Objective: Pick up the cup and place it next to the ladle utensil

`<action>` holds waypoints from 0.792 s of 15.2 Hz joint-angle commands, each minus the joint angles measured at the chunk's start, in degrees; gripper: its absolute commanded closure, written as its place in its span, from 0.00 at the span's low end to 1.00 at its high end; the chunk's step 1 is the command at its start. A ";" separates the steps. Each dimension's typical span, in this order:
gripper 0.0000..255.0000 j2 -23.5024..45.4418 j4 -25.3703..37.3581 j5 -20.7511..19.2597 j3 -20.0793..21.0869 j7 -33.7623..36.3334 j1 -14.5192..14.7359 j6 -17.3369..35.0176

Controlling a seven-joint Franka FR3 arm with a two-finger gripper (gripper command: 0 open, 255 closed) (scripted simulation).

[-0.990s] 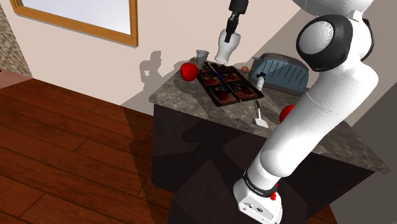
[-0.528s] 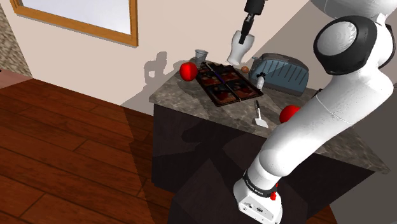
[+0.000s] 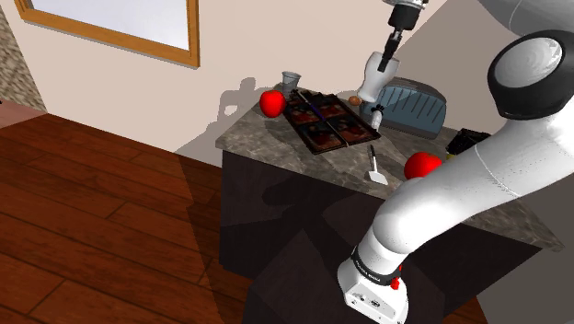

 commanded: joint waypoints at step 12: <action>1.00 -7.40 -0.08 -9.10 -9.39 -15.51 -4.39 -4.15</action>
